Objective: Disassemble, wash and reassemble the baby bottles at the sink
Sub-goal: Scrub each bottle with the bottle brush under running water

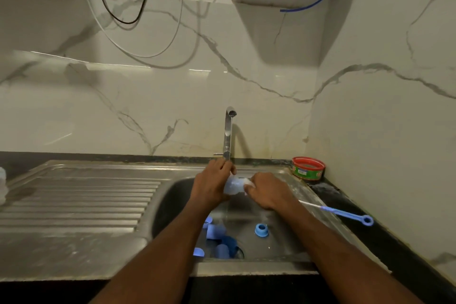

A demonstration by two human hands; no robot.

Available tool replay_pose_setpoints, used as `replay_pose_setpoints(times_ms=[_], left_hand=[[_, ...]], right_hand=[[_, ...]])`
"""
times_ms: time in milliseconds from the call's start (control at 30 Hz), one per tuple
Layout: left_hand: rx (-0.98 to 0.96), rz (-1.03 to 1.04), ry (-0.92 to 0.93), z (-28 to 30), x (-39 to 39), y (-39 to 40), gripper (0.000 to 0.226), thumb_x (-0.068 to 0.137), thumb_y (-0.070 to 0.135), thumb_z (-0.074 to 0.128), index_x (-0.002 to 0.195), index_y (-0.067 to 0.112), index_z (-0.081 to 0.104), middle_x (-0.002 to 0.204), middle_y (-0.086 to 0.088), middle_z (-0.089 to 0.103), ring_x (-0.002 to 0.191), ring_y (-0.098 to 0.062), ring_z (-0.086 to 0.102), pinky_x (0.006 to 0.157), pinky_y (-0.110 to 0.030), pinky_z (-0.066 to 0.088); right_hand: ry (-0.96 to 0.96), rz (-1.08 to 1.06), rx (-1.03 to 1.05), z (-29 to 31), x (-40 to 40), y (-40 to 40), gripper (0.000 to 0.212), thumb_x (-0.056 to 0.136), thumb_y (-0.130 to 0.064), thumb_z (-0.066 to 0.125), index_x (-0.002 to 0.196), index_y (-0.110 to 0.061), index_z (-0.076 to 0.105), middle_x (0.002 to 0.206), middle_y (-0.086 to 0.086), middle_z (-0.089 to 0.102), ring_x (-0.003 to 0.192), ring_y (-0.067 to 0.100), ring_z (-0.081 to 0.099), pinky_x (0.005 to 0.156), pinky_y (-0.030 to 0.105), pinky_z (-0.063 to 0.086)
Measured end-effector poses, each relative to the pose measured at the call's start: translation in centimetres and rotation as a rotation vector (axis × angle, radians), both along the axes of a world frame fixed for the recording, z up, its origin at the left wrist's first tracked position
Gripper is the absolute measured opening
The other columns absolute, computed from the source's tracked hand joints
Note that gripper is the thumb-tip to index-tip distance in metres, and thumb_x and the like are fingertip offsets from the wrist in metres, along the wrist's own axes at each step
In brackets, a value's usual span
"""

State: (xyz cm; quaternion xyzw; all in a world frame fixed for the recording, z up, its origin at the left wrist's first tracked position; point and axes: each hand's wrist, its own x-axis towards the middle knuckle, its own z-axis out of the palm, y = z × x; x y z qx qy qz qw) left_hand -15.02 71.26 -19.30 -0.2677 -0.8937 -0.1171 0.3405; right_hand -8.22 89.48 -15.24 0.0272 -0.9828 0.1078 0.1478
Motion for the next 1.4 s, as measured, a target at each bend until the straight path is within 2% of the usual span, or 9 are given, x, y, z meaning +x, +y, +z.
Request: replay_pose_setpoints(times_ms=[167, 233, 367, 467, 700, 767, 933, 1133, 1400], left_hand=[[-0.02, 0.041, 0.179, -0.1, -0.4, -0.5, 0.072, 0.064, 0.054, 0.085, 0.126, 0.035, 0.053, 0.132, 0.006, 0.052, 0.122, -0.017, 0.048, 0.099, -0.037, 0.045], [-0.013, -0.07, -0.06, -0.4, -0.6, -0.5, 0.056, 0.07, 0.053, 0.082, 0.118, 0.033, 0.061, 0.118, 0.008, 0.063, 0.11, -0.013, 0.059, 0.094, -0.034, 0.05], [-0.12, -0.175, -0.852, -1.0, -0.6, -0.9, 0.048, 0.07, 0.048, 0.083, 0.104, 0.015, 0.072, 0.093, -0.001, 0.074, 0.088, -0.02, 0.071, 0.089, -0.037, 0.057], [-0.037, -0.323, -1.081, -0.5, -0.3, -2.0, 0.043, 0.07, 0.04, 0.081, 0.098, 0.008, 0.072, 0.087, -0.008, 0.074, 0.082, -0.019, 0.071, 0.091, -0.037, 0.059], [-0.169, 0.027, 0.18, -0.2, -0.4, -1.5, 0.049, 0.074, 0.049, 0.081, 0.112, 0.03, 0.058, 0.109, 0.004, 0.065, 0.097, -0.014, 0.059, 0.085, -0.031, 0.049], [-0.116, 0.017, 0.12, -0.3, -0.2, -1.0, 0.051, 0.072, 0.046, 0.084, 0.113, 0.027, 0.06, 0.108, 0.004, 0.065, 0.097, -0.015, 0.06, 0.086, -0.031, 0.049], [0.001, -0.297, -1.011, -1.0, 0.1, -1.1, 0.03, 0.077, 0.034, 0.084, 0.097, 0.016, 0.071, 0.089, 0.0, 0.073, 0.087, -0.018, 0.07, 0.088, -0.037, 0.057], [-0.196, 0.128, -0.086, -1.2, -0.2, -1.8, 0.046, 0.077, 0.045, 0.08, 0.115, 0.033, 0.058, 0.11, 0.008, 0.063, 0.098, -0.01, 0.059, 0.088, -0.03, 0.051], [-0.005, -0.229, -0.731, -0.9, 0.4, -1.0, 0.037, 0.072, 0.038, 0.087, 0.097, 0.018, 0.069, 0.091, 0.001, 0.072, 0.082, -0.015, 0.069, 0.086, -0.041, 0.058]], right_hand=[[-0.394, -0.167, -0.712, 0.5, -0.3, -1.4, 0.026, 0.099, -0.025, 0.06, 0.081, -0.006, 0.065, 0.057, -0.005, 0.055, 0.068, 0.049, 0.059, 0.082, 0.051, 0.058], [-0.243, -0.407, -0.293, 0.0, -0.8, -0.5, 0.028, 0.102, -0.027, 0.054, 0.091, -0.008, 0.071, 0.075, 0.001, 0.066, 0.084, 0.036, 0.068, 0.087, 0.037, 0.055], [0.247, 0.517, 0.575, -1.7, -2.2, 3.1, 0.02, 0.096, -0.046, 0.056, 0.101, -0.032, 0.069, 0.082, 0.0, 0.071, 0.07, 0.024, 0.067, 0.057, 0.033, 0.048], [0.445, 0.527, 0.697, -2.5, -2.4, 3.3, 0.011, 0.091, -0.04, 0.058, 0.092, -0.034, 0.066, 0.069, -0.005, 0.065, 0.055, 0.019, 0.061, 0.046, 0.025, 0.032], [-0.482, 0.221, -0.795, -1.9, -1.0, 0.8, 0.035, 0.099, -0.048, 0.057, 0.103, -0.015, 0.071, 0.056, -0.006, 0.055, 0.045, 0.009, 0.042, 0.044, 0.024, 0.032], [-0.207, 0.302, -0.44, -1.9, -1.5, 1.9, 0.032, 0.099, -0.05, 0.057, 0.103, -0.022, 0.073, 0.068, -0.003, 0.065, 0.056, 0.014, 0.055, 0.052, 0.029, 0.046], [0.545, 0.491, 0.787, -1.9, -3.1, 3.0, 0.016, 0.089, -0.044, 0.068, 0.09, -0.029, 0.064, 0.065, -0.005, 0.06, 0.051, 0.019, 0.055, 0.045, 0.026, 0.04], [-0.462, 0.199, -0.637, -2.9, -0.9, 0.0, 0.038, 0.1, -0.05, 0.054, 0.104, -0.017, 0.071, 0.066, -0.004, 0.06, 0.049, 0.007, 0.048, 0.048, 0.022, 0.039], [0.713, 0.5, 0.73, -2.0, -3.5, 3.2, 0.013, 0.081, -0.037, 0.074, 0.084, -0.028, 0.066, 0.062, -0.004, 0.062, 0.047, 0.021, 0.057, 0.042, 0.023, 0.031]])
